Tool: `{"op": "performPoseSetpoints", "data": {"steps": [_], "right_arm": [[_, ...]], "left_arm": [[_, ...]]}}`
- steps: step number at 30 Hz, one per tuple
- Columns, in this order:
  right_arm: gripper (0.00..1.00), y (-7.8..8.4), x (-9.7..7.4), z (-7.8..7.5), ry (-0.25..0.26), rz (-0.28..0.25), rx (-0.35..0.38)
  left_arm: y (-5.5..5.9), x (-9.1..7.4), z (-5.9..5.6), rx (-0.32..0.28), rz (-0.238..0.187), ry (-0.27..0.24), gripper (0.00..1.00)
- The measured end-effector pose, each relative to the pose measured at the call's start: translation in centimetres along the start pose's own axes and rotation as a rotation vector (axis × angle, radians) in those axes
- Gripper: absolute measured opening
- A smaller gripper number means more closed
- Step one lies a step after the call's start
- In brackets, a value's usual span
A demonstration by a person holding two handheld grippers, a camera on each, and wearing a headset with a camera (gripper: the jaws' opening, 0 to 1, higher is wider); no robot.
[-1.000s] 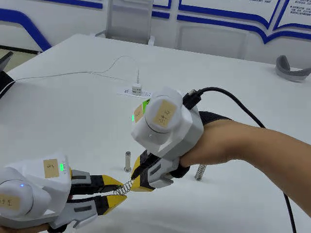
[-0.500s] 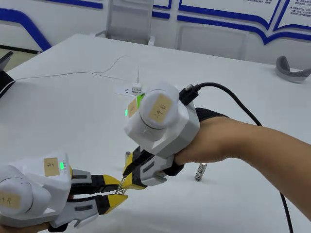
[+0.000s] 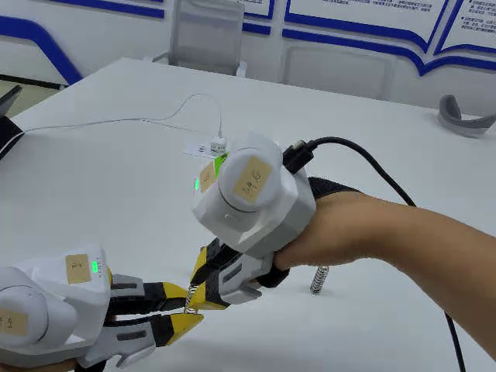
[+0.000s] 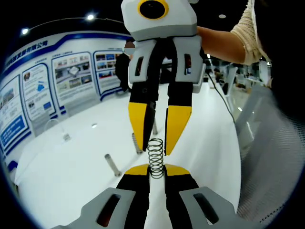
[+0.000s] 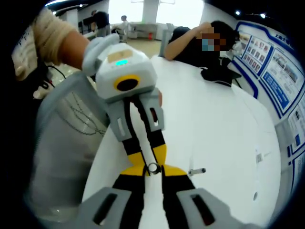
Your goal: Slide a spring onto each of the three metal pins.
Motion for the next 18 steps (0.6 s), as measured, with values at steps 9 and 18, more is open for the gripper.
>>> {"op": "performPoseSetpoints", "data": {"steps": [9, 18], "right_arm": [[0.13, 0.12, 0.44, 0.08, -0.009, 0.009, 0.001], [0.12, 0.26, 0.57, 0.13, -0.011, 0.013, 0.006]], "left_arm": [[-0.34, -0.08, -0.14, 0.006, -0.007, 0.002, 0.11], [-0.46, -0.12, -0.15, 0.010, -0.013, -0.001, 0.11]]}}
Point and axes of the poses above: the centre of the closed fingertips' face, and the gripper's own axes: x roughly forward along the fingers, z roughly to its left, y roughly out of its underside, the point moved 5 cm from there along -x, roughly backward along the fingers, and after that the axes turned 12 degrees about -x, right-handed, at the moved point
